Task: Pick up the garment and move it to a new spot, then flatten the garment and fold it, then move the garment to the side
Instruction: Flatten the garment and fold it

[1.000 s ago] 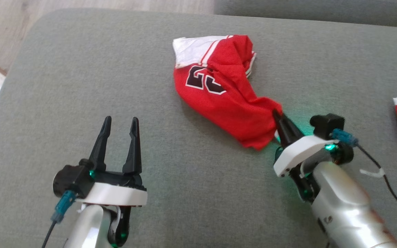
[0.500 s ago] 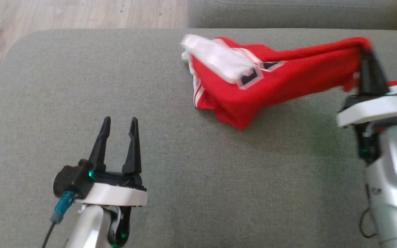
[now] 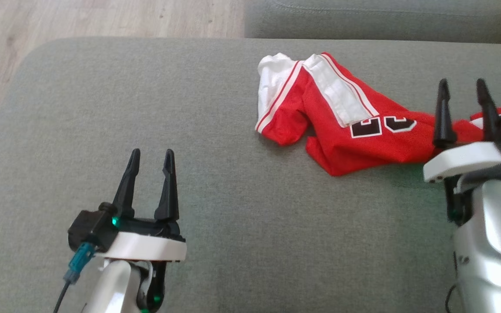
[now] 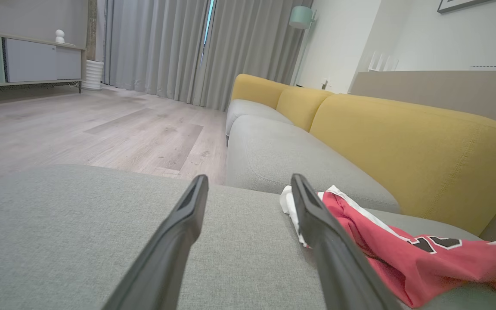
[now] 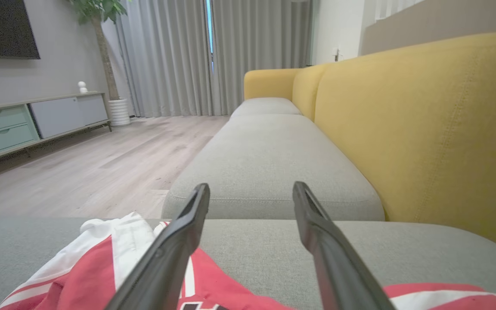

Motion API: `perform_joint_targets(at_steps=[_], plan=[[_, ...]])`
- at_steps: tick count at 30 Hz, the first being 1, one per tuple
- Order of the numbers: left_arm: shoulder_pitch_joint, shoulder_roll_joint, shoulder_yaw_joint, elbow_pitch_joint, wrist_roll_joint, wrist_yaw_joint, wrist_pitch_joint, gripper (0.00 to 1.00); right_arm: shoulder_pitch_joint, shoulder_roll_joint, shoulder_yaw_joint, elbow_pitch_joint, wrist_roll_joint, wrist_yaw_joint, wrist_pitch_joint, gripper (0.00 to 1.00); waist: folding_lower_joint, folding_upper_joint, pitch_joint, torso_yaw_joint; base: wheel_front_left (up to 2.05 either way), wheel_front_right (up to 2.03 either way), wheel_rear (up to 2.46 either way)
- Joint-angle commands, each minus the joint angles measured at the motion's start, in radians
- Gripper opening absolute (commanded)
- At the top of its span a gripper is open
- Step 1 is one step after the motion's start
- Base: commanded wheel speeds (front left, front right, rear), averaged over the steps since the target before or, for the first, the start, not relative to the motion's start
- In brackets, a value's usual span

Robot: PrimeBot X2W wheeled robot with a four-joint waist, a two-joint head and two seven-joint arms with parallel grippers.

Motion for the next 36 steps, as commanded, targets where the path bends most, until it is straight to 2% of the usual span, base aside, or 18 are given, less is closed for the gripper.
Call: perform_joint_targets(at_steps=[1, 4, 5, 9, 12, 23, 28, 36], plan=[[-0.015, 0.002, 0.041, -0.036, -0.003, 0.004, -0.006, 1.0, 0.008, 0.013, 0.066, -0.06, 0.021, 0.007, -0.019, 1.0, 0.0, 0.0, -0.005, -0.012, 0.0, 0.0, 0.0], [-0.012, 0.002, 0.045, -0.038, 0.0, 0.002, -0.006, 1.0, 0.069, 0.02, 0.158, -0.106, 0.083, 0.007, -0.026, 1.0, 0.0, 0.0, -0.012, -0.029, 0.0, 0.0, 0.0], [-0.012, 0.002, 0.045, -0.038, 0.0, 0.002, -0.006, 1.0, 0.069, 0.02, 0.158, -0.106, 0.083, 0.007, -0.026, 1.0, 0.0, 0.0, -0.012, -0.029, 0.0, 0.0, 0.0], [-0.008, 0.002, 0.046, -0.042, -0.003, 0.002, -0.006, 1.0, 0.177, 0.022, 0.302, -0.17, 0.18, 0.007, -0.03, 1.0, 0.0, 0.0, -0.014, -0.057, 0.0, 0.0, 0.0], [-0.011, 0.002, 0.041, -0.043, -0.003, 0.001, -0.006, 1.0, 0.226, 0.022, 0.344, -0.206, 0.213, 0.007, -0.031, 1.0, 0.0, 0.0, -0.009, -0.079, 0.0, 0.0, 0.0], [-0.077, 0.002, 0.013, 0.011, 0.005, -0.007, -0.006, 1.0, 0.23, 0.022, 0.333, -0.258, 0.203, 0.007, -0.031, 1.0, 0.0, 0.0, 0.008, -0.146, 0.0, 0.0, 0.0], [-0.178, 0.002, -0.032, 0.132, 0.0, 0.005, 0.005, 1.0, 0.228, 0.022, 0.336, -0.263, 0.206, 0.007, -0.031, 1.0, 0.0, 0.0, 0.028, -0.183, 0.0, 0.0, 0.0], [-0.381, 0.002, -0.092, 0.367, -0.063, 0.026, 0.12, 1.0, 0.205, 0.022, 0.341, -0.284, 0.217, 0.007, -0.031, 1.0, 0.0, 0.0, 0.095, -0.247, 0.0, 0.0, 0.0]])
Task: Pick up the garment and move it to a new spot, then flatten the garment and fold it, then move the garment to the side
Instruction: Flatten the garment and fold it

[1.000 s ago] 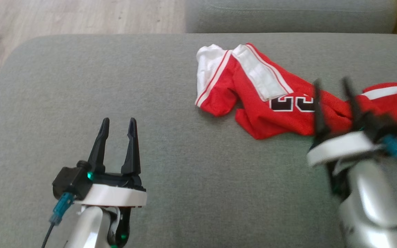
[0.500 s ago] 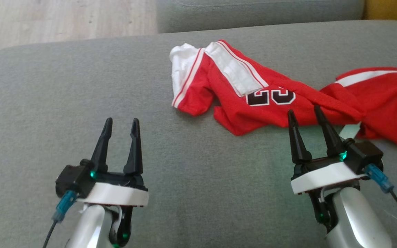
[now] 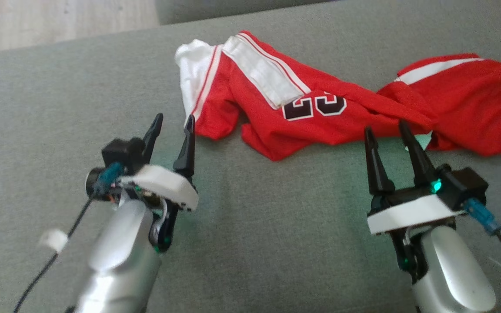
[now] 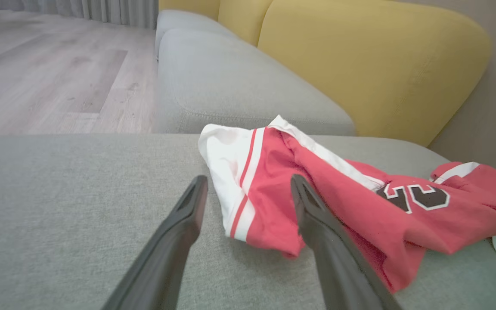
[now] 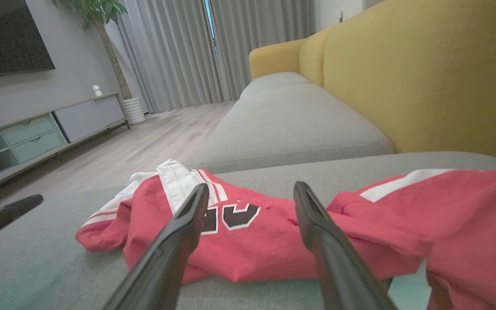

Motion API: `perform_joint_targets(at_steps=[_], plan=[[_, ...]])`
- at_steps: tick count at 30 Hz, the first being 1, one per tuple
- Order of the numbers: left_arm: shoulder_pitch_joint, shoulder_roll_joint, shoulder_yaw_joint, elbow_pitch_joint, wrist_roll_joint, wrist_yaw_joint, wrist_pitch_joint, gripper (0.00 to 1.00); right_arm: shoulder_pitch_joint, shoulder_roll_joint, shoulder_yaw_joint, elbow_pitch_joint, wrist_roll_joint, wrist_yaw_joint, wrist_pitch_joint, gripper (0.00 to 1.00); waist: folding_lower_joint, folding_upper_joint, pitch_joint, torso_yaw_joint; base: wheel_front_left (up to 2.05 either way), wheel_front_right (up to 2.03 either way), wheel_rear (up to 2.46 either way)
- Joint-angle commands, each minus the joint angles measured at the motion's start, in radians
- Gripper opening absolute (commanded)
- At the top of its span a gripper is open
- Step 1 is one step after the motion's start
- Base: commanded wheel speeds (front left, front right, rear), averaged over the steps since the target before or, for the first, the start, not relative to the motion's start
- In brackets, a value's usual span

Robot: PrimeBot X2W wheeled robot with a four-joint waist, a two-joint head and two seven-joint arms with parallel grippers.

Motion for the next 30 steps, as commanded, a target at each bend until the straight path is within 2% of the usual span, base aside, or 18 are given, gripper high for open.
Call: perform_joint_targets(at_steps=[1, 8, 15, 16, 17, 24, 30], plan=[[-0.063, 0.009, 0.018, 0.004, -0.01, 0.007, 0.013, 1.0, -0.045, 0.0, 0.025, -0.041, 0.008, 0.007, -0.011, 1.0, -0.0002, 0.0, 0.03, -0.028, 0.0, 0.0, 0.0], [-0.182, 0.009, -0.003, 0.177, -0.055, 0.019, 0.055, 1.0, -0.069, 0.0, 0.038, -0.048, 0.023, 0.007, -0.011, 1.0, -0.0002, 0.0, 0.076, -0.076, 0.0, 0.0, 0.0], [-0.235, 0.009, -0.02, 0.301, -0.065, 0.033, 0.058, 1.0, -0.08, 0.0, 0.039, -0.059, 0.03, 0.007, -0.011, 1.0, -0.0002, 0.0, 0.093, -0.094, 0.0, 0.0, 0.0], [-0.241, 0.009, -0.021, 0.317, -0.069, 0.03, 0.054, 0.71, -0.081, 0.0, 0.038, -0.06, 0.031, 0.007, -0.011, 1.0, -0.0002, 0.0, 0.094, -0.095, 0.0, 0.0, 0.0], [-0.247, 0.009, -0.021, 0.329, -0.071, 0.027, 0.043, 0.0, -0.081, 0.0, 0.037, -0.061, 0.031, 0.007, -0.011, 1.0, -0.0002, 0.0, 0.094, -0.094, 0.0, 0.0, 0.0], [-0.277, 0.013, 0.015, 0.352, -0.099, 0.016, -0.092, 0.0, -0.074, 0.0, 0.026, -0.058, 0.019, 0.007, -0.011, 1.0, -0.0002, 0.0, 0.077, -0.059, 0.0, 0.0, 0.0], [-0.246, 0.05, 0.101, 0.243, -0.111, 0.028, -0.126, 0.0, -0.064, 0.0, 0.023, -0.048, 0.008, 0.007, -0.011, 1.0, -0.0002, 0.0, 0.042, -0.01, 0.0, 0.0, 0.0]])
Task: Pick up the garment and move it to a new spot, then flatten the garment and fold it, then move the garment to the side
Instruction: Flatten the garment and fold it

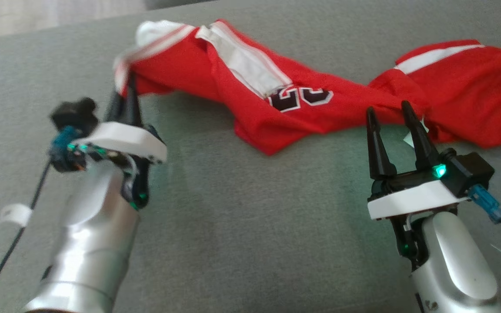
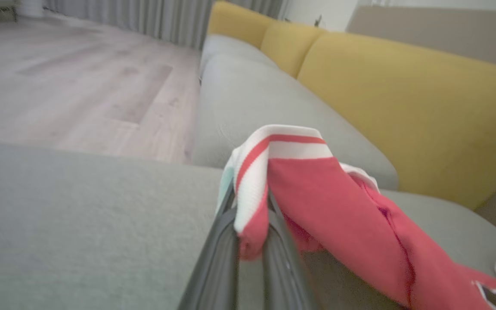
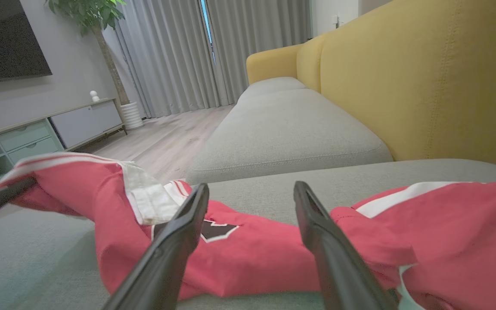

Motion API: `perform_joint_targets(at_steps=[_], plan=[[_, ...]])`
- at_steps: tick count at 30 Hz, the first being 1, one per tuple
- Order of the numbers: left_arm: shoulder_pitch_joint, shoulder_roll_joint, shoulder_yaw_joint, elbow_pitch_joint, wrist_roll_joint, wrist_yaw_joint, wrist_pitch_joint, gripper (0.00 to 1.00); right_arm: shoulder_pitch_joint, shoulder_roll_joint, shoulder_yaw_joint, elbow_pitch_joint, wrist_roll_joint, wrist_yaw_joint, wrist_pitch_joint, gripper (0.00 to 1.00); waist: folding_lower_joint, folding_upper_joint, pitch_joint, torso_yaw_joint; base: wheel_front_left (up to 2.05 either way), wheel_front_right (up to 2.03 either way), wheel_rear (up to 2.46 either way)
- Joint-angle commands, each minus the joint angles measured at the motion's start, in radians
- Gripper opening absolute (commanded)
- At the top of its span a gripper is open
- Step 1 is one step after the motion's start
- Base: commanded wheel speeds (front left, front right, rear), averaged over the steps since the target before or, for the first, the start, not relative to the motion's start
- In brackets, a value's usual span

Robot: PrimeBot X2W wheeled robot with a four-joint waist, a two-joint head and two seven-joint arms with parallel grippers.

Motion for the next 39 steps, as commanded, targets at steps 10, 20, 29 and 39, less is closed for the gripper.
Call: perform_joint_targets(at_steps=[10, 20, 29, 39], plan=[[0.217, 0.074, 0.186, -0.345, 0.081, 0.05, -0.014, 0.0, 0.017, 0.0, 0.022, -0.005, -0.019, 0.007, -0.011, 1.0, 0.0, 0.0, -0.082, 0.109, 0.0, 0.0, 0.0], [0.476, 0.072, 0.285, -0.525, 0.13, 0.1, -0.014, 0.0, 0.06, 0.0, 0.025, 0.018, -0.014, 0.007, -0.011, 1.0, 0.0, 0.0, -0.141, 0.193, 0.0, 0.0, 0.0], [0.558, 0.06, 0.266, -0.498, 0.12, 0.106, 0.028, 1.0, 0.063, 0.0, 0.037, 0.029, -0.011, 0.007, -0.011, 1.0, 0.0, 0.0, -0.157, 0.225, 0.0, 0.0, 0.0], [0.5, 0.061, 0.221, -0.7, 0.18, 0.032, -0.012, 1.0, 0.061, 0.0, 0.044, 0.011, -0.001, 0.007, -0.011, 1.0, 0.0, 0.0, -0.143, 0.205, 0.0, 0.0, 0.0]])
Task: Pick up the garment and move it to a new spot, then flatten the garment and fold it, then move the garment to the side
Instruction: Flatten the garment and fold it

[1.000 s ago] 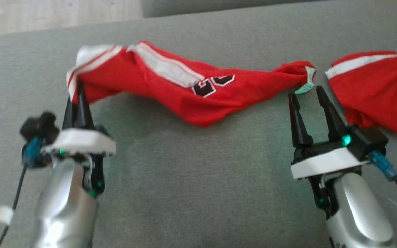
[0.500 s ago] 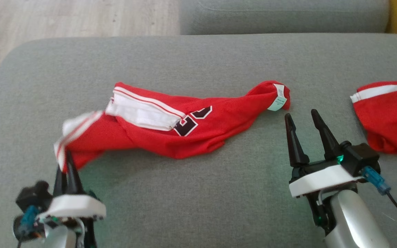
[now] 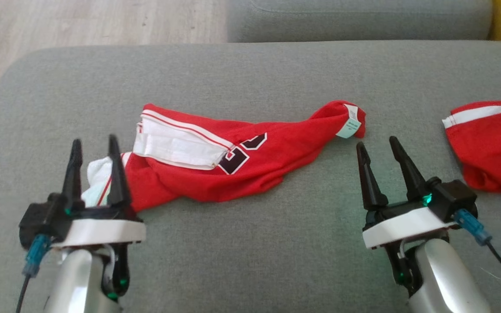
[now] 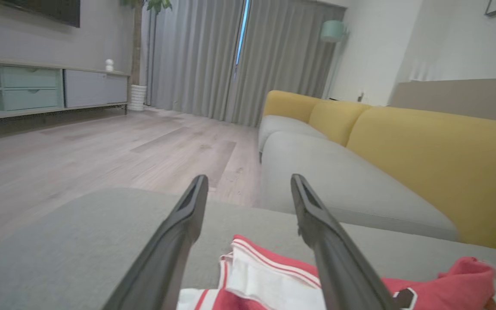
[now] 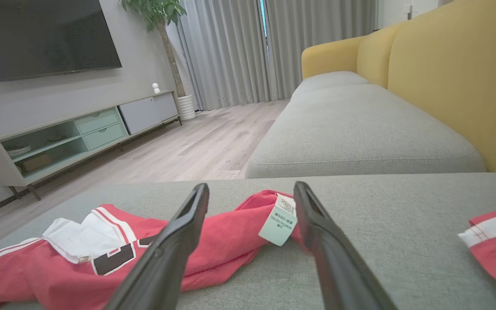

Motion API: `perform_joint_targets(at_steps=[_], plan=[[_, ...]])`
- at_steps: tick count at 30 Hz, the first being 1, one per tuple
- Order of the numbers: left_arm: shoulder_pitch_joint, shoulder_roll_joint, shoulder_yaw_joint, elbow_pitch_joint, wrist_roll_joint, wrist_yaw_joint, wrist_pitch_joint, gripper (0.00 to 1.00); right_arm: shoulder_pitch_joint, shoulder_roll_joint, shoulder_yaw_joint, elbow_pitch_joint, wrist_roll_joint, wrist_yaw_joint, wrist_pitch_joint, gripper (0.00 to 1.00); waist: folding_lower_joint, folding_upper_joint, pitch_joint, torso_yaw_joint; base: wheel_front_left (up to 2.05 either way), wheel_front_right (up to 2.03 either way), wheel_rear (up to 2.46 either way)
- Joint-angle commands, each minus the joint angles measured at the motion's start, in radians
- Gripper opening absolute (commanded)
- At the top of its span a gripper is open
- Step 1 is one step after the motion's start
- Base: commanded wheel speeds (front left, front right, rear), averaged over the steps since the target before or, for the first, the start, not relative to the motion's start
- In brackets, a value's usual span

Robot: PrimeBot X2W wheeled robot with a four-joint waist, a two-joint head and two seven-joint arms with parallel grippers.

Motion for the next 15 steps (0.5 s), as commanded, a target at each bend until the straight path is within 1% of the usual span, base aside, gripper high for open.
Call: perform_joint_targets(at_steps=[1, 4, 10, 13, 15], plan=[[-0.045, 0.016, 0.024, -0.043, 0.009, -0.006, -0.01, 1.0, -0.024, 0.0, 0.021, -0.041, 0.009, 0.007, -0.011, 1.0, -0.0001, 0.0, 0.004, -0.007, 0.0, 0.0, 0.0], [-0.048, 0.004, 0.006, -0.074, 0.019, -0.027, -0.011, 1.0, -0.021, 0.0, 0.024, -0.058, 0.018, 0.007, -0.011, 1.0, -0.0001, 0.0, 0.009, -0.021, 0.0, 0.0, 0.0], [-0.043, -0.007, -0.049, -0.027, 0.037, -0.048, -0.011, 1.0, -0.013, 0.0, 0.029, -0.066, 0.025, 0.007, -0.011, 1.0, -0.0001, 0.0, 0.016, -0.047, 0.0, 0.0, 0.0], [-0.064, 0.007, -0.091, 0.01, 0.064, -0.059, 0.011, 1.0, -0.015, 0.0, 0.025, -0.069, 0.024, 0.007, -0.011, 1.0, -0.0001, 0.0, 0.022, -0.052, 0.0, 0.0, 0.0], [-0.092, 0.027, -0.136, 0.043, 0.094, -0.069, 0.062, 1.0, -0.016, 0.0, 0.022, -0.07, 0.02, 0.007, -0.011, 1.0, -0.0001, 0.0, 0.028, -0.053, 0.0, 0.0, 0.0]])
